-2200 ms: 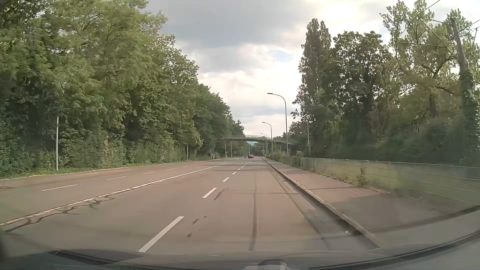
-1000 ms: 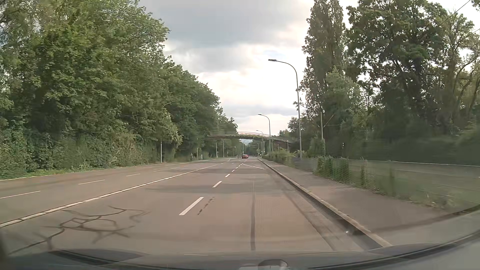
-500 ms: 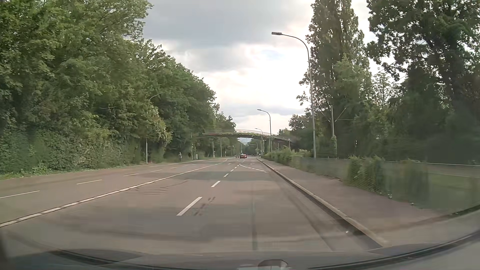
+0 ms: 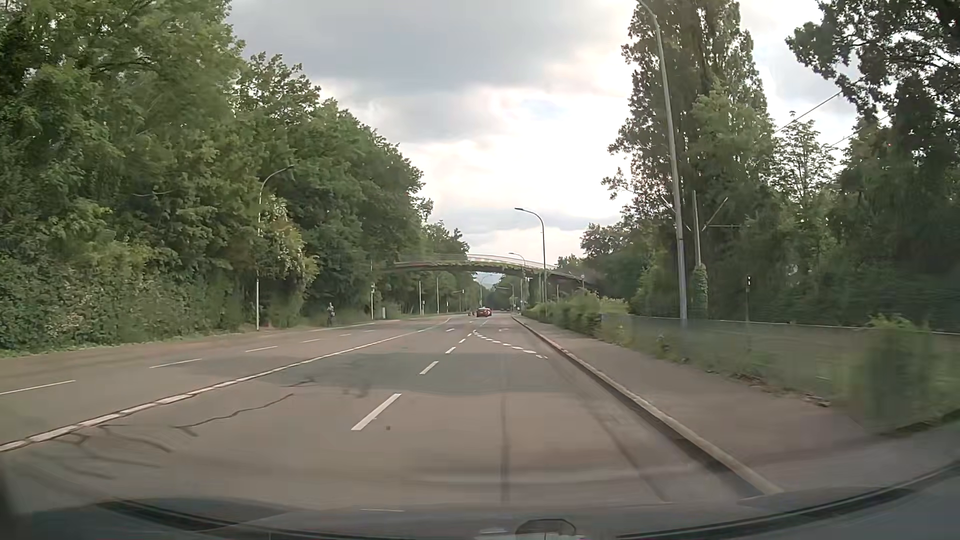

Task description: Follow the waypoints while adhering to traffic rules and regulations

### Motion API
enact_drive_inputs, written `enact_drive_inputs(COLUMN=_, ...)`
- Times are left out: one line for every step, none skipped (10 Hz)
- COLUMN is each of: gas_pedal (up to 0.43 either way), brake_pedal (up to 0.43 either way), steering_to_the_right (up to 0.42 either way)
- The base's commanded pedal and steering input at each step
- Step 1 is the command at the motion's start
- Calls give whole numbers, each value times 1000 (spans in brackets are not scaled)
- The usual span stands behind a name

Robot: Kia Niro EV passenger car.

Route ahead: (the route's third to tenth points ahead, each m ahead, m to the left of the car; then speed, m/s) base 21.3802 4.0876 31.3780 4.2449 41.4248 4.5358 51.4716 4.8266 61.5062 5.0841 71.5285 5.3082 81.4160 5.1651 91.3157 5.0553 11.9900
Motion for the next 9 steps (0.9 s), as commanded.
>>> enact_drive_inputs(gas_pedal=0, brake_pedal=0, steering_to_the_right=0)
enact_drive_inputs(gas_pedal=0, brake_pedal=0, steering_to_the_right=0)
enact_drive_inputs(gas_pedal=0, brake_pedal=0, steering_to_the_right=0)
enact_drive_inputs(gas_pedal=0, brake_pedal=0, steering_to_the_right=-3)
enact_drive_inputs(gas_pedal=0, brake_pedal=0, steering_to_the_right=-4)
enact_drive_inputs(gas_pedal=0, brake_pedal=0, steering_to_the_right=-4)
enact_drive_inputs(gas_pedal=0, brake_pedal=0, steering_to_the_right=-4)
enact_drive_inputs(gas_pedal=0, brake_pedal=0, steering_to_the_right=-4)
enact_drive_inputs(gas_pedal=0, brake_pedal=0, steering_to_the_right=-4)
